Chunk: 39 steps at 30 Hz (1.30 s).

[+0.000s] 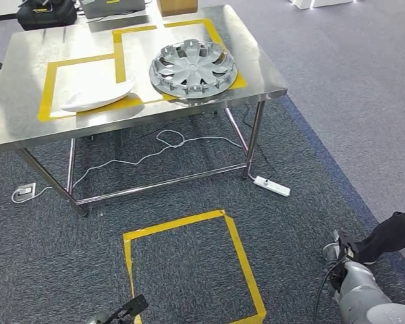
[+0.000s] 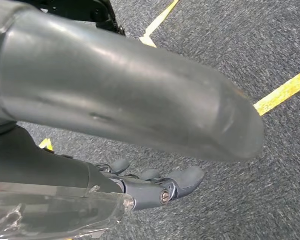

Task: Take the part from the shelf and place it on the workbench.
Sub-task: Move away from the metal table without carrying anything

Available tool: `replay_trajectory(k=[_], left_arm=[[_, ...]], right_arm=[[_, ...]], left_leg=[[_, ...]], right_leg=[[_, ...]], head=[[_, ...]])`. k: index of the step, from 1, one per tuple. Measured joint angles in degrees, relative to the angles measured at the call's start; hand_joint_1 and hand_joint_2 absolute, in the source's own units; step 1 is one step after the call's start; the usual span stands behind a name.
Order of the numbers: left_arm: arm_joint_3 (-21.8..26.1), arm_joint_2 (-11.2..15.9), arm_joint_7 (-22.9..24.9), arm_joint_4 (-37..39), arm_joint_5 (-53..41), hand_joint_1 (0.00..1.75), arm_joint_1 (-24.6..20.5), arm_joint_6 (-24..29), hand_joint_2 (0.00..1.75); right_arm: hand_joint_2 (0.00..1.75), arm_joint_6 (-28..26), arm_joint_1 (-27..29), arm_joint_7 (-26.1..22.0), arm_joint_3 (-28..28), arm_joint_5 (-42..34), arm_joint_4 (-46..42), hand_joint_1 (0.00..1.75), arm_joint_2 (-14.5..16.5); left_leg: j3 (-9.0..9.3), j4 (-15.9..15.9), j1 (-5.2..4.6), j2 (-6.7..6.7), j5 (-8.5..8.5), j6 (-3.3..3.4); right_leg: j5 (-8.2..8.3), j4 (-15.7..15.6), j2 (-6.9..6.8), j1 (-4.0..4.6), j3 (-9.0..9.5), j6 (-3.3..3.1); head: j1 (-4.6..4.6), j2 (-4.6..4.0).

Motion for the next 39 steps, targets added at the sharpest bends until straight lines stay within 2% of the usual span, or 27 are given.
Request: replay_trajectory(k=[5, 8, 9, 10, 11, 13, 14, 15, 16, 17, 19, 20, 21, 23, 25, 27, 28, 29, 30, 31, 32, 34, 35, 36, 38, 39], left_arm=[[0.0, 0.0, 0.0, 0.0, 0.0, 0.00, 0.0, 0.0, 0.00], [0.0, 0.1, 0.0, 0.0, -0.1, 0.00, 0.0, 0.0, 0.00], [0.0, 0.0, 0.0, 0.0, -0.1, 0.00, -0.1, 0.0, 0.00], [0.0, 0.0, 0.0, 0.0, -0.1, 0.00, -0.1, 0.0, 0.00], [0.0, 0.0, 0.0, 0.0, -0.1, 0.00, -0.1, 0.0, 0.00], [0.0, -0.1, 0.0, 0.0, -0.1, 0.00, -0.1, 0.0, 0.00], [0.0, -0.1, 0.0, 0.0, -0.1, 0.00, 0.0, 0.0, 0.00], [0.0, -0.1, 0.0, 0.0, -0.1, 0.00, 0.0, 0.0, 0.00], [0.0, -0.2, 0.0, 0.0, -0.1, 0.00, 0.0, 0.0, 0.00], [0.0, -0.2, 0.0, 0.0, -0.1, 0.00, 0.0, 0.0, 0.00], [0.0, -0.2, 0.0, 0.0, -0.1, 0.00, 0.0, 0.0, 0.00], [0.0, -0.2, 0.0, 0.0, -0.1, 0.00, 0.0, -0.1, 0.00], [0.0, -0.2, 0.0, 0.0, -0.2, 0.00, -0.1, -0.3, 0.00], [0.0, -0.1, 0.0, 0.0, -0.2, 0.00, -0.1, -0.6, 0.00], [0.0, -0.1, 0.0, 0.0, -0.3, 0.00, -0.2, -0.8, 0.00], [0.0, -0.1, 0.2, 0.0, -0.3, 0.00, -0.1, -0.8, 0.00], [0.0, -0.1, 0.3, 0.0, -0.3, 0.00, 0.0, -0.9, 0.00], [0.0, -0.1, 0.4, 0.0, -0.3, 0.00, 0.1, -0.9, 0.00], [0.0, -0.1, 0.5, 0.0, -0.3, 0.00, 0.2, -0.9, 0.00], [0.0, -0.1, 0.6, 0.0, -0.3, 0.00, 0.3, -0.9, 0.00], [0.0, -0.1, 0.6, 0.0, -0.3, 0.00, 0.3, -0.9, 0.00], [0.0, 0.0, 0.6, 0.0, -0.3, 0.00, 0.2, -1.0, 0.00], [0.0, 0.0, 0.6, 0.0, -0.3, 0.00, 0.1, -1.0, 0.00], [0.0, 0.0, 0.6, 0.0, -0.3, 0.00, 0.1, -1.1, 0.00], [0.0, -0.1, 0.8, 0.0, -0.3, 0.00, 0.1, -1.3, 0.00], [0.1, -0.1, 1.0, 0.0, -0.4, 0.00, 0.1, -1.3, 0.00]], right_arm=[[0.00, 0.0, 0.0, 0.0, 0.0, 0.0, 0.0, 0.00, 0.0], [0.00, 0.0, 0.0, -0.1, 0.0, 0.0, 0.0, 0.00, 0.0], [0.00, 0.0, 0.0, -0.1, 0.0, 0.0, 0.0, 0.00, 0.0], [0.00, 0.0, -0.1, -0.1, 0.0, 0.0, 0.0, 0.00, 0.0], [0.00, 0.0, -0.1, -0.1, 0.0, 0.0, 0.0, 0.00, 0.0], [0.00, 0.1, -0.1, -0.2, 0.0, 0.0, 0.0, 0.00, 0.0], [0.00, 0.2, 0.0, -0.2, 0.0, 0.0, 0.0, 0.00, 0.0], [0.00, 0.3, 0.2, -0.1, 0.0, 0.0, 0.0, 0.00, 0.0], [0.00, 0.4, 0.2, -0.1, 0.0, 0.0, 0.0, 0.00, 0.0], [0.00, 0.5, 0.1, -0.1, 0.0, 0.0, 0.0, 0.00, 0.0], [0.00, 0.6, -0.1, -0.1, 0.0, -0.1, 0.0, 0.00, 0.0], [0.00, 0.7, -0.2, 0.0, 0.0, -0.1, 0.0, 0.00, 0.0], [0.00, 0.7, -0.2, 0.0, 0.0, -0.1, 0.0, 0.00, 0.1], [0.00, 0.9, -0.2, 0.1, 0.0, -0.1, 0.0, 0.00, 0.1], [0.00, 0.9, -0.2, 0.2, 0.0, -0.1, 0.0, 0.00, 0.1], [0.00, 0.9, -0.3, 0.2, 0.0, -0.1, 0.0, 0.00, 0.1], [0.00, 1.0, -0.3, 0.3, 0.0, -0.1, 0.0, 0.00, 0.1], [0.00, 1.0, -0.3, 0.3, 0.0, -0.1, 0.0, 0.00, 0.1], [0.00, 1.0, -0.2, 0.3, 0.0, 0.0, 0.0, 0.00, 0.1], [0.00, 1.0, -0.2, 0.4, 0.0, 0.0, 0.0, 0.00, 0.1], [0.00, 1.0, -0.1, 0.4, 0.0, 0.0, 0.0, 0.00, 0.1], [0.00, 1.2, -0.2, 0.4, 0.0, 0.0, 0.0, 0.00, 0.1], [0.00, 1.4, -0.3, 0.4, 0.0, 0.0, 0.0, 0.00, 0.1], [0.00, 1.6, -0.4, 0.5, 0.0, 0.0, 0.0, 0.00, 0.1], [0.00, 1.8, -0.2, 0.6, 0.0, 0.1, 0.0, 0.00, -0.1], [0.00, 1.8, 0.0, 0.6, 0.0, 0.1, 0.0, 0.00, -0.1]], left_leg=[[-0.24, 0.3, -0.35, 0.00, -0.09, 0.48], [-0.25, 0.0, -0.20, 0.19, 0.21, 1.10], [-0.10, -0.4, 0.00, 0.39, 0.44, 1.38], [0.05, -0.8, 0.21, 0.65, 0.67, 1.61], [0.17, -1.1, 0.37, 0.95, 0.81, 1.77], [0.15, -1.1, 0.39, 1.45, 0.81, 1.89], [0.15, -1.1, 0.39, 1.76, 0.78, 1.87], [0.16, -1.0, 0.40, 2.09, 0.73, 1.79], [0.21, -1.0, 0.46, 2.45, 0.64, 1.65], [0.30, -0.9, 0.54, 2.86, 0.50, 1.42], [0.42, -0.4, 0.41, 3.58, 0.06, 0.68], [0.45, -0.3, 0.28, 3.91, -0.08, 0.29], [0.47, -0.2, 0.15, 4.28, -0.12, -0.09], [0.52, -0.2, 0.28, 4.97, -0.11, -0.74], [-0.07, 1.3, 0.62, 3.51, -1.61, -1.37], [-2.68, 7.5, 0.82, 1.00, -5.36, -1.72], [-4.57, 11.6, 0.82, 0.38, -7.29, -1.74], [-6.13, 15.0, 0.82, 0.12, -8.50, -1.72], [-6.89, 16.6, 0.82, -0.01, -8.59, -1.64], [-6.60, 16.0, 0.82, -0.15, -7.57, -1.48], [-5.19, 13.1, 0.83, -0.55, -5.63, -1.27], [-1.34, 5.3, 0.98, -2.76, -2.10, -0.76], [-0.01, 2.4, 1.04, -3.77, -1.30, -0.63], [0.62, 1.0, 1.06, -4.39, -1.20, -0.54], [0.72, 0.5, 0.99, -3.69, -1.27, -0.21], [0.74, 0.4, 1.01, -3.08, -1.09, 0.17]], right_leg=[[0.14, -0.1, -0.02, -0.34, -0.08, 0.30], [0.32, -0.5, 0.06, -0.35, -0.15, 0.79], [-0.11, 0.0, 0.05, -0.26, -0.47, 0.90], [-1.13, 1.6, 0.03, -0.18, -1.28, 0.96], [-2.72, 4.5, -0.02, -0.12, -2.65, 0.97], [-6.28, 12.4, -0.09, 0.02, -6.30, 1.06], [-7.13, 15.2, -0.10, 0.06, -7.67, 1.10], [-6.91, 16.0, -0.17, 0.09, -8.09, 1.11], [-5.62, 14.3, -0.40, 0.10, -7.30, 1.10], [-3.63, 10.6, -1.01, 0.10, -5.40, 1.10], [-1.00, 3.2, -2.91, 0.33, -1.47, 0.81], [-0.51, 1.2, -3.37, 0.44, -0.40, 0.42], [-0.59, 0.7, -3.29, 0.61, -0.20, -0.09], [-0.31, 0.8, -1.92, 0.69, -0.54, -1.11], [-0.07, 0.8, -0.78, 0.59, -0.79, -1.82], [0.10, 0.7, 0.32, 0.47, -0.97, -2.32], [0.16, 0.7, 0.94, 0.48, -1.09, -2.49], [0.22, 0.7, 1.61, 0.51, -1.19, -2.59], [0.29, 0.7, 2.36, 0.54, -1.26, -2.62], [0.36, 0.7, 3.13, 0.55, -1.30, -2.59], [0.44, 0.7, 3.91, 0.53, -1.30, -2.50], [0.61, 0.8, 5.35, 0.51, -1.45, -2.13], [0.73, 0.8, 5.99, 0.51, -1.65, -1.83], [0.88, 0.8, 6.55, 0.48, -1.86, -1.49], [1.34, 0.3, 7.70, 0.33, -2.24, -0.68], [1.36, 0.3, 7.25, 0.32, -2.51, -0.38]], head=[[-0.02, 0.00], [-0.02, 0.00], [0.03, 0.00], [0.14, 0.00], [0.24, 0.00], [0.38, 0.00], [0.38, 0.00], [0.39, 0.00], [0.38, 0.00], [0.39, 0.00], [0.39, 0.00], [0.33, 0.00], [0.27, 0.00], [0.15, 0.00], [0.08, 0.00], [-0.12, 0.00], [-0.19, 0.00], [-0.22, 0.00], [-0.21, 0.00], [-0.22, 0.00], [-0.23, 0.00], [-0.23, 0.00], [-0.21, 0.00], [-0.21, 0.00], [-0.22, 0.00], [-0.20, 0.00]])
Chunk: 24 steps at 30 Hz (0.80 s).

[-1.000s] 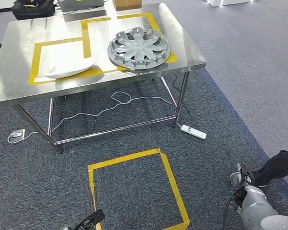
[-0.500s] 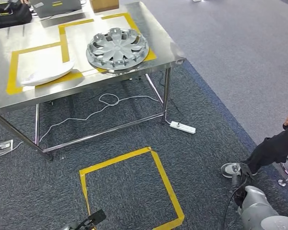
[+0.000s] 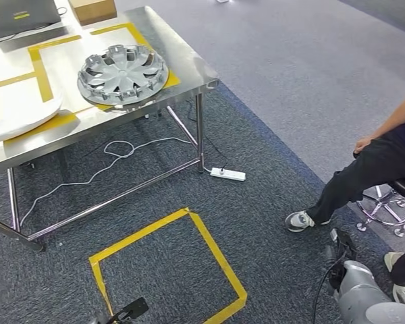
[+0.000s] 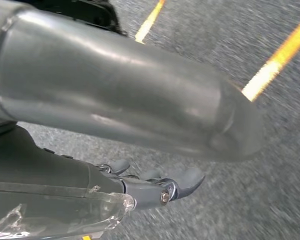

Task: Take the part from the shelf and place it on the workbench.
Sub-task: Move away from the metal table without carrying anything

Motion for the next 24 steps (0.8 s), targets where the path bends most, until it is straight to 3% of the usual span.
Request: replay_trajectory(k=[2, 3, 4, 6, 7, 8, 10, 12, 15, 17, 19, 21, 22, 23, 24], left_arm=[[0.0, 0.0, 0.2, 0.0, -0.4, 0.00, -0.1, -0.1, 0.00], [0.0, 0.0, 0.3, 0.0, -0.6, 0.00, 0.0, -0.1, 0.00], [0.0, 0.0, 0.4, 0.0, -0.8, 0.00, 0.1, -0.1, 0.00], [0.0, 0.1, 0.5, 0.0, -1.1, 0.00, 0.3, 0.0, 0.00], [0.0, 0.1, 0.5, 0.0, -1.3, 0.00, 0.4, 0.0, 0.00], [0.0, 0.1, 0.5, 0.0, -1.4, 0.00, 0.4, 0.1, 0.00], [0.0, 0.1, 0.5, 0.0, -1.6, 0.00, 0.3, 0.1, 0.00], [0.0, 0.1, 0.5, 0.0, -1.7, 0.00, 0.3, 0.2, 0.00], [0.0, 0.1, 0.5, 0.0, -1.8, 0.00, 0.2, 0.3, 0.00], [0.0, 0.1, 0.5, 0.0, -1.8, 0.00, 0.1, 0.3, 0.00], [0.0, 0.1, 0.5, 0.0, -1.9, 0.00, 0.1, 0.3, 0.00], [0.0, 0.1, 0.5, 0.0, -1.9, 0.00, 0.4, 0.3, 0.00], [0.0, 0.1, 0.5, 0.1, -1.9, 0.00, 0.5, 0.3, 0.00], [0.0, 0.1, 0.5, 0.1, -1.9, 0.00, 0.6, 0.3, 0.00], [0.0, 0.1, 0.5, 0.1, -1.9, 0.00, 0.6, 0.3, 0.00]], right_arm=[[0.00, -0.1, 0.0, 0.0, 0.0, 0.2, 0.0, 0.00, -0.1], [0.00, -0.2, -0.1, 0.0, 0.0, 0.3, 0.0, 0.00, -0.1], [0.00, -0.2, -0.2, 0.0, 0.0, 0.4, 0.0, 0.00, -0.1], [0.00, -0.3, 0.0, 0.1, 0.0, 0.4, 0.0, 0.00, -0.1], [0.00, -0.3, 0.1, 0.1, 0.0, 0.5, 0.0, 0.00, -0.1], [0.00, -0.4, 0.2, 0.1, 0.0, 0.5, 0.0, 0.00, -0.1], [0.00, -0.4, 0.1, 0.1, 0.0, 0.5, 0.0, 0.00, -0.1], [0.00, -0.3, 0.0, 0.1, 0.0, 0.5, 0.0, 0.00, -0.1], [0.00, -0.3, 0.1, 0.1, 0.0, 0.5, 0.0, 0.00, -0.2], [0.00, -0.3, 0.1, 0.1, 0.0, 0.6, 0.0, 0.00, -0.2], [0.00, -0.3, 0.0, 0.1, 0.0, 0.6, 0.0, 0.00, -0.2], [0.00, -0.3, 0.0, 0.1, 0.0, 0.5, 0.0, 0.00, -0.2], [0.00, -0.3, 0.1, 0.1, 0.0, 0.5, 0.0, 0.00, -0.1], [0.00, -0.3, 0.1, 0.1, 0.0, 0.5, 0.0, 0.00, -0.1], [0.00, -0.3, 0.2, 0.1, 0.0, 0.5, 0.0, 0.00, -0.1]], left_leg=[[0.03, -0.3, 0.03, 1.34, 0.35, 0.82], [0.03, -0.4, -0.09, 2.01, 0.38, 1.07], [0.02, -0.4, -0.24, 2.70, 0.35, 1.24], [0.04, -0.4, -0.45, 4.13, 0.27, 1.36], [0.09, -0.3, -0.49, 4.81, 0.20, 1.37], [0.19, -0.3, -0.52, 5.47, 0.11, 1.32], [0.52, -0.3, -0.66, 6.67, -0.21, 0.96], [0.76, -0.2, -1.00, 7.59, -0.47, 0.43], [0.84, -0.2, -1.09, 8.75, -0.55, -0.32], [0.31, 1.3, -0.86, 7.25, -1.94, -0.90], [-2.23, 7.2, -0.66, 4.53, -5.34, -1.30], [-5.68, 14.3, -0.62, 3.44, -8.07, -1.40], [-6.51, 15.8, -0.60, 3.25, -8.00, -1.37], [-6.29, 15.0, -0.57, 3.05, -6.81, -1.30], [-5.05, 12.3, -0.50, 2.62, -4.85, -1.21]], right_leg=[[-1.71, 2.9, -3.17, 0.24, -1.72, 0.37], [-3.51, 6.3, -5.31, 0.37, -3.34, 0.44], [-5.48, 10.4, -6.61, 0.44, -5.24, 0.53], [-7.58, 16.4, -7.37, 0.44, -7.84, 0.64], [-7.13, 16.3, -7.47, 0.45, -7.61, 0.62], [-5.78, 13.9, -7.70, 0.47, -6.15, 0.58], [-2.67, 5.9, -9.45, 0.70, -1.42, 0.38], [-1.33, 1.0, -10.71, 0.98, 1.43, -0.27], [-1.10, 0.5, -9.31, 1.06, 1.28, -1.30], [-0.88, 0.4, -8.17, 0.79, 1.16, -1.80], [-0.73, 0.4, -7.10, 0.55, 1.12, -2.17], [-0.65, 0.4, -5.81, 0.51, 1.01, -2.37], [-0.59, 0.4, -5.08, 0.49, 0.96, -2.39], [-0.51, 0.4, -4.35, 0.46, 0.92, -2.34], [-0.40, 0.4, -3.61, 0.39, 0.91, -2.24]], head=[[0.37, 0.00], [0.55, 0.00], [0.69, 0.00], [0.70, 0.00], [0.70, 0.00], [0.70, 0.00], [0.72, 0.00], [0.62, 0.00], [0.57, 0.00], [0.50, 0.00], [0.41, 0.00], [0.41, 0.00], [0.42, 0.00], [0.42, 0.00], [0.42, 0.00]])
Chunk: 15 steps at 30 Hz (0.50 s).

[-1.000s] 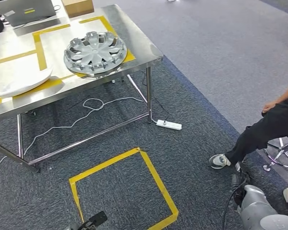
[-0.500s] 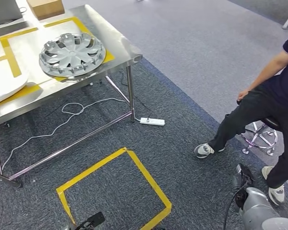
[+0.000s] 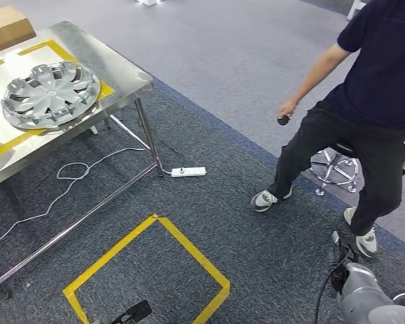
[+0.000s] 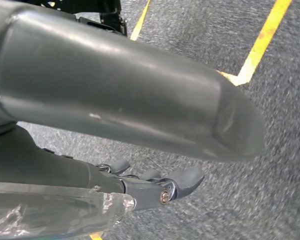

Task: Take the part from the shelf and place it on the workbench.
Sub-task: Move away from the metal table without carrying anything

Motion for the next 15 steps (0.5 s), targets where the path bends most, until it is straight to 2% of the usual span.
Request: replay_trajectory(k=[2, 3, 4, 6, 7, 8, 9, 10, 11, 12, 13, 14, 15], left_arm=[[0.0, 0.0, 0.0, 0.0, 0.0, 0.00, -0.1, 0.0, 0.00], [0.0, 0.0, 0.0, 0.0, 0.0, 0.00, -0.1, 0.0, 0.00], [0.0, 0.0, 0.0, 0.0, 0.0, 0.00, -0.1, 0.0, 0.00], [0.0, 0.0, 0.0, 0.0, 0.0, 0.00, -0.2, 0.0, 0.00], [0.0, 0.0, 0.0, 0.0, -0.1, 0.00, -0.2, 0.0, 0.00], [0.0, 0.0, 0.0, 0.0, -0.1, 0.00, -0.3, 0.0, 0.00], [0.0, 0.1, 0.0, 0.0, -0.2, 0.00, -0.3, 0.0, 0.00], [0.0, 0.1, 0.0, 0.0, -0.2, 0.00, -0.2, 0.0, 0.00], [0.0, 0.0, 0.0, 0.0, -0.2, 0.00, -0.1, 0.0, 0.00], [0.0, 0.0, 0.0, 0.0, -0.2, 0.00, 0.0, 0.0, 0.00], [0.0, 0.0, 0.0, 0.0, -0.2, 0.00, 0.0, -0.1, 0.00], [0.0, 0.0, -0.1, 0.0, -0.3, 0.00, 0.0, -0.2, 0.00], [0.0, 0.0, -0.1, 0.0, -0.3, 0.00, 0.0, -0.3, 0.00]], right_arm=[[0.00, 0.0, -0.1, 0.0, 0.0, 0.0, 0.0, 0.00, 0.0], [0.00, 0.0, -0.2, 0.0, 0.0, 0.0, 0.0, 0.00, 0.0], [0.00, 0.0, -0.3, 0.0, 0.0, 0.0, 0.0, 0.00, 0.0], [0.00, 0.0, -0.1, 0.0, 0.0, 0.0, 0.0, 0.00, -0.1], [0.00, 0.0, 0.1, 0.1, 0.0, 0.0, 0.0, 0.00, -0.1], [0.00, 0.0, 0.2, 0.1, 0.0, 0.0, 0.0, 0.00, -0.1], [0.00, 0.1, 0.1, 0.2, 0.0, 0.0, 0.0, 0.00, -0.2], [0.00, 0.1, 0.0, 0.2, 0.0, 0.0, 0.0, 0.00, -0.1], [0.00, 0.1, 0.0, 0.2, 0.0, 0.0, 0.0, 0.00, -0.1], [0.00, 0.1, 0.0, 0.2, 0.0, 0.0, 0.0, 0.00, -0.1], [0.00, 0.2, 0.1, 0.3, 0.0, 0.0, 0.0, 0.00, -0.1], [0.00, 0.3, 0.2, 0.3, 0.0, 0.0, 0.0, 0.00, -0.1], [0.00, 0.5, 0.2, 0.3, 0.0, 0.0, 0.0, 0.00, -0.1]], left_leg=[[3.48, -7.5, 0.37, -2.33, 3.40, 0.12], [4.66, -10.1, 0.51, -3.34, 4.13, 0.16], [5.19, -11.4, 0.57, -3.98, 4.26, 0.26], [5.21, -11.8, 0.48, -3.16, 4.34, 0.83], [5.18, -11.8, 0.46, -2.55, 4.55, 1.28], [5.17, -12.0, 0.45, -1.90, 4.75, 1.75], [5.16, -12.1, 0.41, -1.20, 4.91, 2.15], [5.13, -12.1, 0.25, -0.55, 4.93, 2.39], [5.09, -12.1, 0.11, 0.13, 4.92, 2.54], [5.06, -12.1, 0.00, 0.85, 4.91, 2.59], [5.04, -12.1, -0.07, 1.53, 4.90, 2.60], [5.05, -12.0, -0.12, 2.22, 4.88, 2.59], [5.09, -12.0, -0.14, 2.90, 4.83, 2.55]], right_leg=[[0.22, 0.1, 1.41, -0.09, -0.23, 0.43], [0.38, 0.2, 2.06, -0.09, -0.47, 0.75], [0.56, 0.1, 2.67, -0.12, -0.73, 1.11], [1.07, -0.3, 3.69, -0.28, -1.25, 1.92], [1.02, -0.2, 2.96, -0.27, -1.61, 2.19], [0.39, 0.9, 1.51, -0.19, -2.30, 2.37], [-0.97, 3.3, -0.36, -0.07, -3.53, 2.46], [-2.87, 6.9, -2.29, 0.06, -5.07, 2.51], [-4.84, 11.0, -3.25, 0.09, -6.86, 2.59], [-6.26, 14.5, -3.64, 0.10, -8.36, 2.65], [-6.73, 16.3, -3.76, 0.11, -8.98, 2.66], [-6.15, 15.8, -3.85, 0.13, -8.44, 2.61], [-4.74, 13.1, -4.15, 0.17, -6.70, 2.52]], head=[[-0.01, 0.00], [-0.02, 0.00], [-0.05, 0.00], [-0.05, 0.00], [0.02, 0.00], [0.25, 0.00], [0.41, 0.00], [0.61, 0.00], [0.72, 0.00], [0.71, 0.00], [0.72, 0.00], [0.73, 0.00], [0.73, 0.00]])
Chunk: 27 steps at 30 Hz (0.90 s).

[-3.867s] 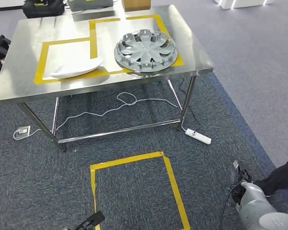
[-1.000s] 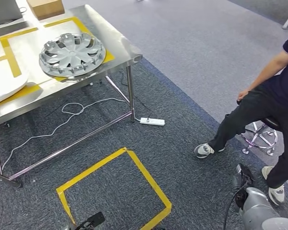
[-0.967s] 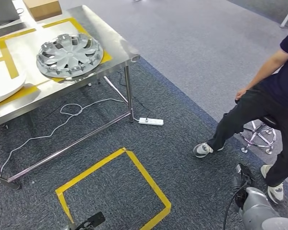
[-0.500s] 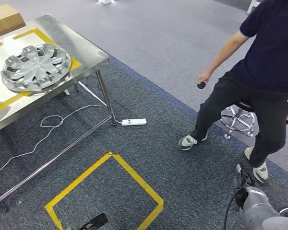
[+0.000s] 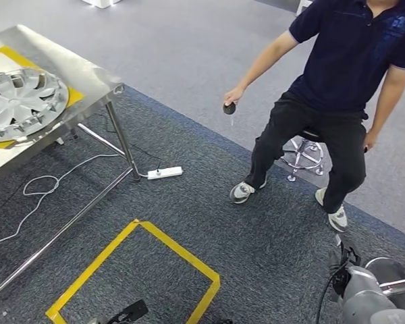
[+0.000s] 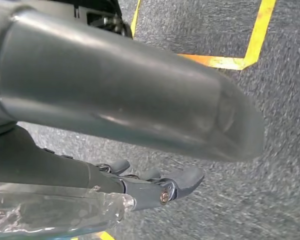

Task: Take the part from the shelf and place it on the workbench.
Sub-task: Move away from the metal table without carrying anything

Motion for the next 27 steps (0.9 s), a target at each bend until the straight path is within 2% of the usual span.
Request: replay_trajectory(k=[2, 3, 4, 5, 6, 7, 9, 11, 12, 13, 14, 15, 16, 18, 20, 22, 23, 24, 26, 27], left_arm=[[0.0, -0.1, -0.3, 0.0, -0.2, 0.00, -0.2, -0.3, 0.00], [0.0, -0.1, -0.4, 0.0, -0.2, 0.00, -0.4, -0.3, 0.00], [0.0, -0.2, -0.7, 0.0, -0.1, 0.00, -0.5, -0.1, 0.00], [0.2, -0.2, -1.1, 0.0, 0.4, 0.00, -0.5, 0.4, 0.00], [0.5, -0.4, -1.6, 0.0, 1.0, 0.00, -0.5, 1.1, 0.00], [1.0, -0.5, -2.2, 0.0, 1.7, 0.00, -0.4, 2.0, 0.00], [2.0, -0.7, -3.2, 0.0, 2.8, 0.00, 0.1, 3.4, 0.00], [2.9, -0.8, -3.8, 0.0, 3.5, 0.00, 1.1, 4.3, 0.00], [3.4, -0.9, -3.9, 0.0, 3.8, 0.00, 1.6, 4.5, 0.00], [3.8, -0.9, -4.1, 0.0, 4.0, 0.00, 2.1, 4.6, 0.00], [4.2, -0.9, -4.2, 0.0, 4.2, 0.00, 2.5, 4.7, 0.00], [4.6, -0.9, -4.4, 0.0, 4.4, 0.00, 2.8, 4.8, 0.00], [5.1, -0.9, -4.7, 0.0, 4.6, 0.00, 3.0, 5.0, 0.00], [5.8, -0.9, -5.3, 0.0, 4.9, 0.00, 3.4, 5.3, 0.00], [6.5, -0.8, -5.6, 0.0, 5.8, 0.00, 3.7, 6.1, 0.00], [8.2, -0.6, -5.6, 0.0, 8.5, 0.00, 4.2, 8.2, 0.00], [9.3, -0.5, -5.7, 0.0, 9.9, 0.00, 4.6, 9.1, 0.00], [10.6, -0.3, -6.0, 0.0, 11.0, 0.00, 5.1, 9.8, 0.00], [12.6, 0.2, -6.4, 0.1, 11.9, 0.00, 6.5, 10.3, 0.00], [13.4, 0.4, -6.4, 0.1, 12.2, 0.00, 7.2, 10.5, 0.00]], right_arm=[[0.00, 0.6, -0.2, -0.3, 0.1, 0.4, 0.0, 0.00, 0.0], [0.00, 0.8, -0.4, -1.0, 0.2, 0.8, 0.0, 0.00, 0.0], [0.00, 0.4, -0.4, -2.3, 0.5, 1.5, 0.0, 0.00, 0.0], [0.00, -0.9, -0.3, -5.2, 1.0, 2.5, 0.0, 0.00, 0.0], [0.00, -3.1, -0.1, -9.8, 1.9, 3.7, 0.0, 0.00, 0.0], [0.00, -5.6, 0.1, -15.3, 3.1, 5.1, 0.0, 0.00, 0.0], [0.00, -9.3, 0.2, -25.3, 5.8, 7.2, 0.0, 0.00, 0.2], [0.00, -10.3, 0.1, -30.4, 8.0, 8.2, 0.0, 0.00, 0.5], [0.00, -10.5, 0.2, -32.0, 8.9, 8.6, 0.0, 0.00, 0.6], [0.00, -10.5, 0.5, -33.6, 9.8, 9.1, 0.0, 0.00, 0.8], [0.00, -10.5, 0.8, -35.1, 10.6, 9.4, 0.0, 0.00, 0.9], [0.00, -10.6, 1.1, -36.8, 11.5, 9.8, 0.0, 0.00, 1.0], [0.00, -10.7, 1.3, -38.6, 12.2, 10.0, 0.0, 0.00, 1.1], [0.00, -10.8, 1.4, -42.4, 13.6, 10.3, 0.0, 0.00, 1.2], [0.00, -9.7, 1.7, -45.7, 14.7, 9.9, -0.1, 0.00, 1.0], [0.00, -3.9, 3.0, -48.5, 15.4, 7.9, -0.9, 0.00, -0.3], [0.00, -0.1, 4.2, -49.1, 15.6, 6.5, -1.7, 0.00, -1.4], [0.00, 3.4, 5.5, -49.0, 15.8, 5.2, -2.6, 0.00, -2.4], [0.00, 6.4, 8.4, -46.9, 16.0, 3.3, -3.9, 0.00, -3.6], [0.00, 6.6, 10.1, -45.6, 16.0, 2.8, -4.1, 0.00, -3.8]], left_leg=[[0.14, 0.1, -0.24, 1.24, -0.24, -0.32], [0.19, 0.2, -0.41, 1.78, -0.36, -0.57], [0.23, 0.2, -0.58, 2.27, -0.42, -0.82], [0.25, 0.1, -0.70, 2.77, -0.42, -1.07], [0.31, 0.1, -0.68, 3.28, -0.41, -1.30], [0.35, 0.1, -0.60, 3.17, -0.60, -1.60], [-0.55, 2.6, -0.35, 1.09, -2.57, -2.20], [-3.56, 9.6, -0.10, -1.56, -6.32, -2.59], [-5.32, 13.3, -0.04, -2.10, -7.82, -2.70], [-6.55, 15.7, 0.00, -2.33, -8.37, -2.76], [-6.89, 16.0, 0.03, -2.46, -7.79, -2.76], [-6.19, 14.3, 0.08, -2.67, -6.24, -2.73], [-4.61, 10.9, 0.19, -3.24, -4.17, -2.69], [-1.20, 3.6, 0.57, -5.53, -1.19, -2.65], [0.13, 0.5, 0.71, -6.74, -0.64, -2.47], [0.19, 0.2, 0.61, -5.86, -0.45, -1.77], [0.25, 0.1, 0.59, -5.48, -0.31, -1.28], [0.31, 0.0, 0.58, -5.06, -0.19, -0.82], [0.36, -0.1, 0.40, -4.06, -0.25, -0.23], [0.37, -0.1, 0.29, -3.43, -0.33, -0.09]], right_leg=[[2.78, -8.0, -2.03, 0.32, 4.86, -0.34], [3.50, -10.8, -2.81, 0.50, 6.50, -0.66], [3.71, -12.2, -3.24, 0.66, 7.26, -0.99], [3.68, -12.4, -2.87, 0.79, 7.27, -1.35], [3.85, -12.5, -2.19, 0.74, 7.06, -1.69], [3.99, -12.6, -1.57, 0.65, 6.97, -1.96], [4.28, -12.9, -0.35, 0.32, 6.94, -2.54], [4.42, -12.9, 0.89, 0.14, 6.91, -2.96], [4.45, -12.9, 1.59, 0.13, 6.87, -3.07], [4.49, -12.9, 2.32, 0.12, 6.81, -3.12], [4.55, -12.9, 3.07, 0.09, 6.75, -3.09], [4.62, -12.9, 3.81, 0.03, 6.71, -3.01], [4.71, -12.9, 4.50, -0.06, 6.68, -2.86], [4.90, -12.7, 5.73, -0.05, 6.37, -2.34], [5.19, -12.8, 6.79, -0.01, 5.89, -1.62], [5.45, -13.1, 7.27, -0.25, 5.47, -0.89], [5.07, -12.7, 6.37, -0.25, 5.15, -0.64], [4.02, -11.1, 4.92, -0.17, 4.36, -0.46], [0.24, -4.4, 1.74, 0.08, 1.34, -0.28], [-1.62, -0.5, 1.04, 0.10, -0.49, -0.20]], head=[[0.01, 0.00], [-0.04, 0.00], [-0.09, 0.00], [-0.15, 0.00], [-0.19, 0.00], [-0.21, 0.00], [-0.36, 0.00], [-0.53, 0.00], [-0.55, 0.00], [-0.56, 0.00], [-0.55, 0.00], [-0.56, 0.00], [-0.56, 0.00], [-0.60, 0.00], [-0.67, 0.00], [-0.67, 0.00], [-0.56, 0.00], [-0.34, 0.00], [0.02, 0.00], [0.11, 0.00]])
